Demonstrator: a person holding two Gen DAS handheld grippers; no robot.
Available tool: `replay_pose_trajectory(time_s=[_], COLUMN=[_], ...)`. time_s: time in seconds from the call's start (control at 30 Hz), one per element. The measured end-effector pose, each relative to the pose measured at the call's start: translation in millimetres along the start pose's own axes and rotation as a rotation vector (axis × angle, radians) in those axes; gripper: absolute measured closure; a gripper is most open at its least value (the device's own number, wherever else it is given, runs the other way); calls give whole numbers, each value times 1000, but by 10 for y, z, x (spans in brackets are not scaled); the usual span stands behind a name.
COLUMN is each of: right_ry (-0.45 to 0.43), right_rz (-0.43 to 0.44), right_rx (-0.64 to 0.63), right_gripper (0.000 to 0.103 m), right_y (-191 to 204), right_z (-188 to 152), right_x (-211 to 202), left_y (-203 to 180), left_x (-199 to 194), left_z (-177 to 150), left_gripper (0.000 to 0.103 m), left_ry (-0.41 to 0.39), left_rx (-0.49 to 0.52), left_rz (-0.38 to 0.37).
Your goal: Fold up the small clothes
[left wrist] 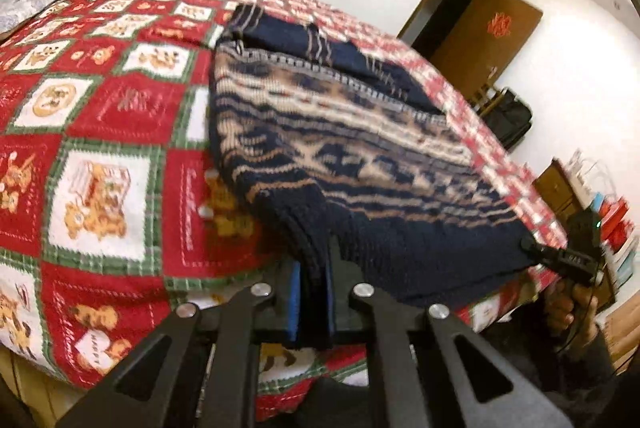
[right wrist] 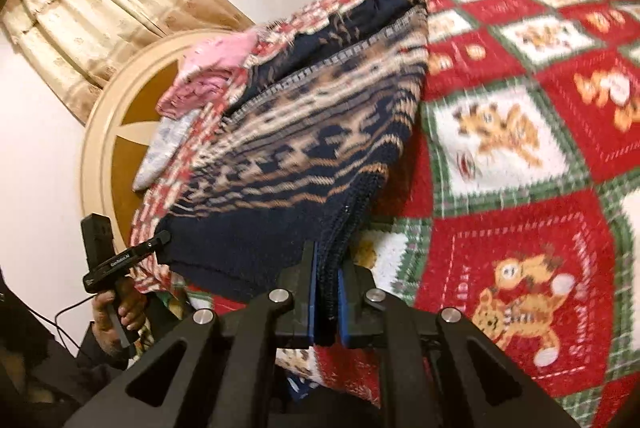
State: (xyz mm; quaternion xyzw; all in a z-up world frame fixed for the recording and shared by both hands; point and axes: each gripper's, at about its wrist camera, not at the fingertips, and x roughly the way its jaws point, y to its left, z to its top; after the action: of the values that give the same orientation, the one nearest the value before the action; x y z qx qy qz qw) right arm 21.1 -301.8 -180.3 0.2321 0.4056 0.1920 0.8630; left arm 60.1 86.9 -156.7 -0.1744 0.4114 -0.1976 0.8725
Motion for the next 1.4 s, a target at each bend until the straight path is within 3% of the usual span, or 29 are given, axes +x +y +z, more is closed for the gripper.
replay_pose_trajectory(time_s=[0.33, 0.7, 1.4], right_ry=[-97, -167, -160], right_rz=[45, 34, -41], right_rx=[-58, -110, -127], right_gripper=[96, 96, 96], right_y=[214, 344, 334], right_z=[455, 1086, 2493], right_x=[-279, -365, 247], left_y=[-205, -299, -122], left_x=[-211, -74, 523], left_z=[472, 956, 2192], left_gripper=[93, 93, 93], left_ry=[-104, -139, -149], left_rx=[34, 100, 24], left_rz=[-38, -4, -15])
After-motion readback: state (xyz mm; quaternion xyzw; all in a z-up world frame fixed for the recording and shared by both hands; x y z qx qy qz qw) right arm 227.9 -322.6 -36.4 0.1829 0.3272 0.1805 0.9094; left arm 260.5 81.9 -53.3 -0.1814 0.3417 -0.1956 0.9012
